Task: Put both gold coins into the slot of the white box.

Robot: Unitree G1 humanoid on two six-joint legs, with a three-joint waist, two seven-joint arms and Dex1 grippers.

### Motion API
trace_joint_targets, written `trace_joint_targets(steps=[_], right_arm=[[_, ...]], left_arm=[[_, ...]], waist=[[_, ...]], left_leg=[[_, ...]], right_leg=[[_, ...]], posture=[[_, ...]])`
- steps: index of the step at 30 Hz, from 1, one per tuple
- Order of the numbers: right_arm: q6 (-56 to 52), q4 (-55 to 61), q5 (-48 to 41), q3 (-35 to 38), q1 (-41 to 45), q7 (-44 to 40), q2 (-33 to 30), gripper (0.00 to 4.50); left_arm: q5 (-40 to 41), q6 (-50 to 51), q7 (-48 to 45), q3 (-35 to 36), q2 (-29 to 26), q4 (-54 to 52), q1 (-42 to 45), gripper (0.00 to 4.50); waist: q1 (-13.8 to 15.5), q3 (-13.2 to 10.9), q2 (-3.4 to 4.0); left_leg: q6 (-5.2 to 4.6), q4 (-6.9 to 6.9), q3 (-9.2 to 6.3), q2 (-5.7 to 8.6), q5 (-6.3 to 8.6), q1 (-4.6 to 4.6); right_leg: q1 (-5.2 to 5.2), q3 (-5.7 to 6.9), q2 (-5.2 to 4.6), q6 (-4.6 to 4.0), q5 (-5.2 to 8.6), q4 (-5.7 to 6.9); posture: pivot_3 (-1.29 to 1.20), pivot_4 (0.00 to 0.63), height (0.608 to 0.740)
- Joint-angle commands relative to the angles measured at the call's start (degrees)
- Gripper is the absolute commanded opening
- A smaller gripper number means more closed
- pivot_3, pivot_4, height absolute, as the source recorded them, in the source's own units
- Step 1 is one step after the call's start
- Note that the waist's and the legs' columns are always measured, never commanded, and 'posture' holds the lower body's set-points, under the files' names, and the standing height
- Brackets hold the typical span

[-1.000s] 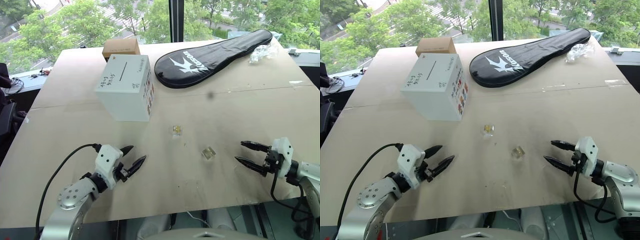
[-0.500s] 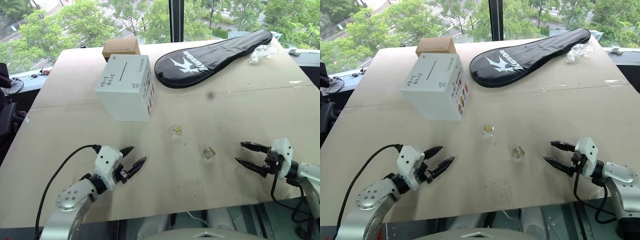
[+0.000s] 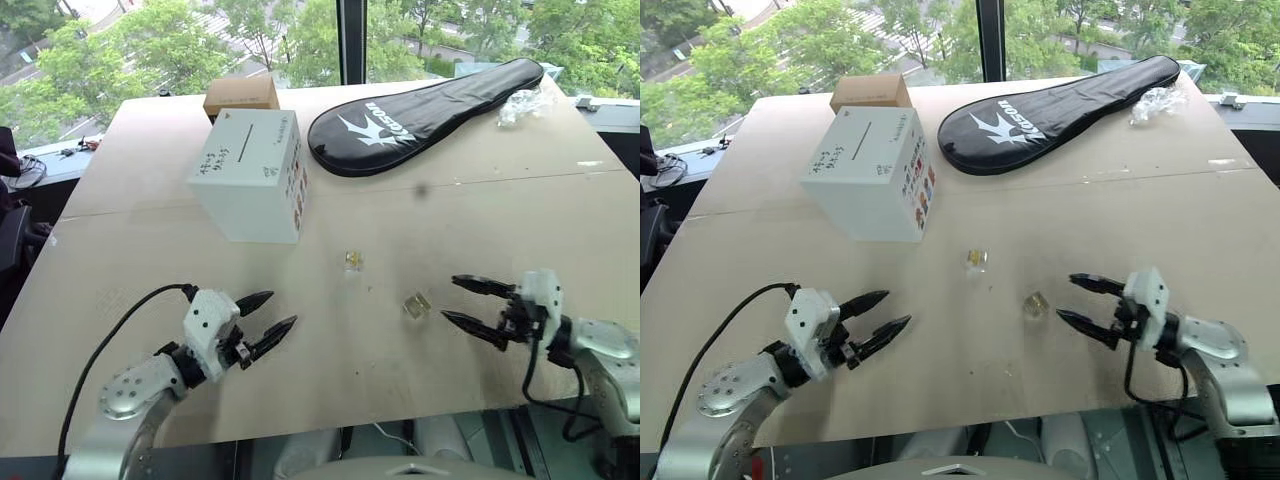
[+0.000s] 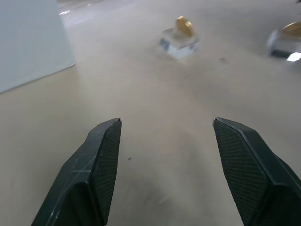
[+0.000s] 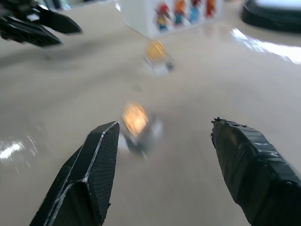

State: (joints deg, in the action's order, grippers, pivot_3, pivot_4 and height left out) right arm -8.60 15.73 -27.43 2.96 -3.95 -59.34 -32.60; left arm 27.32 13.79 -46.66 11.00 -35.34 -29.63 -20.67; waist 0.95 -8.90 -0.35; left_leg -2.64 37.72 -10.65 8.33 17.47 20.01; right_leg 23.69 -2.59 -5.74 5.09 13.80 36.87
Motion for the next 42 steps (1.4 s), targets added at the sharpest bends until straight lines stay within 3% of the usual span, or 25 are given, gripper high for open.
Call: trace_joint_targets(steps=[1,6,13,14,15,20,21,35,39,42], right_arm=[[-2.41,4.78,2.52,-3.54,2.02,3.77,0.49,3.35],[-4.79,5.37,6.20,-8.09,3.77,6.79,0.66,3.35],[-4.45,4.36,7.88,-8.12,3.17,8.10,0.10,3.35],[-4.42,4.38,7.80,-8.04,3.11,8.13,0.12,2.83],[-4.41,4.39,7.74,-7.99,3.08,8.14,0.10,2.62],[-3.94,4.09,7.51,-7.83,1.88,7.77,-0.12,0.15],[-3.74,4.00,7.56,-7.81,1.68,7.70,-0.18,0.02],[-5.87,5.48,3.29,-6.16,1.60,9.37,1.33,0.02],[-13.07,9.36,-7.50,-2.59,4.54,12.50,4.83,0.02],[-19.61,11.71,-15.87,-0.29,7.21,16.54,7.00,0.02]], left_arm=[[5.16,1.46,-3.56,1.88,-2.56,-5.81,-0.31,3.13],[5.86,1.61,-5.94,1.66,-5.65,-9.80,-1.01,3.13],[4.68,1.84,-4.99,0.99,-5.93,-11.94,-0.17,3.13],[4.69,1.85,-5.06,0.98,-5.90,-12.11,-0.17,3.22],[4.67,1.88,-5.12,0.98,-5.89,-12.21,-0.21,3.22],[4.11,0.89,-5.81,1.13,-5.46,-11.20,-1.04,3.22],[4.06,0.81,-5.94,1.11,-5.51,-11.16,-1.12,3.22],[3.43,-0.40,-6.74,0.98,-5.40,-9.99,-0.52,3.22],[6.00,1.56,-4.81,0.69,-3.91,-10.25,1.58,3.22],[13.83,8.03,1.90,0.29,-1.02,-12.57,5.50,3.22]], waist=[[0.00,0.00,0.00],[0.02,0.00,0.00],[0.02,0.00,-0.01],[0.01,0.00,-0.01],[0.01,0.00,-0.01],[-0.03,0.00,-0.01],[-0.03,0.00,-0.01],[0.00,0.00,-0.02],[-0.05,-0.01,0.00],[0.01,0.00,-0.01]], left_leg=[[0.00,0.00,0.01,0.00,0.00,0.00],[0.00,-0.01,-0.01,0.00,0.00,0.00],[0.01,-0.02,0.00,0.00,0.00,0.00],[0.01,-0.02,0.00,0.00,0.00,0.00],[0.01,-0.02,0.00,0.00,0.00,0.00],[0.01,-0.02,0.00,0.00,0.00,0.00],[0.01,-0.02,0.00,0.00,0.00,0.00],[0.01,-0.03,-0.01,0.00,0.01,0.00],[0.01,-0.04,0.00,-0.01,0.01,-0.01],[0.01,-0.04,-0.02,-0.01,0.01,-0.01]], right_leg=[[0.00,-0.01,0.00,0.00,0.00,0.00],[0.01,0.02,0.01,-0.01,0.00,-0.01],[0.01,0.02,0.02,-0.01,0.00,-0.01],[0.01,0.01,0.03,-0.01,0.00,-0.02],[0.01,0.01,0.03,-0.01,0.00,-0.02],[0.01,0.01,0.04,-0.01,0.00,-0.02],[0.01,0.00,0.04,-0.01,0.00,-0.02],[0.00,0.01,0.04,-0.01,0.00,-0.03],[0.00,0.00,0.05,-0.01,0.00,-0.03],[0.00,0.00,0.05,-0.01,0.00,-0.03]], posture=[[0.00,0.150,0.740],[0.00,0.150,0.740],[0.00,0.150,0.740],[0.00,0.150,0.740],[0.00,0.150,0.740],[0.00,0.150,0.740],[0.00,0.150,0.740],[0.00,0.150,0.740],[0.00,0.150,0.740],[0.00,0.150,0.740]])
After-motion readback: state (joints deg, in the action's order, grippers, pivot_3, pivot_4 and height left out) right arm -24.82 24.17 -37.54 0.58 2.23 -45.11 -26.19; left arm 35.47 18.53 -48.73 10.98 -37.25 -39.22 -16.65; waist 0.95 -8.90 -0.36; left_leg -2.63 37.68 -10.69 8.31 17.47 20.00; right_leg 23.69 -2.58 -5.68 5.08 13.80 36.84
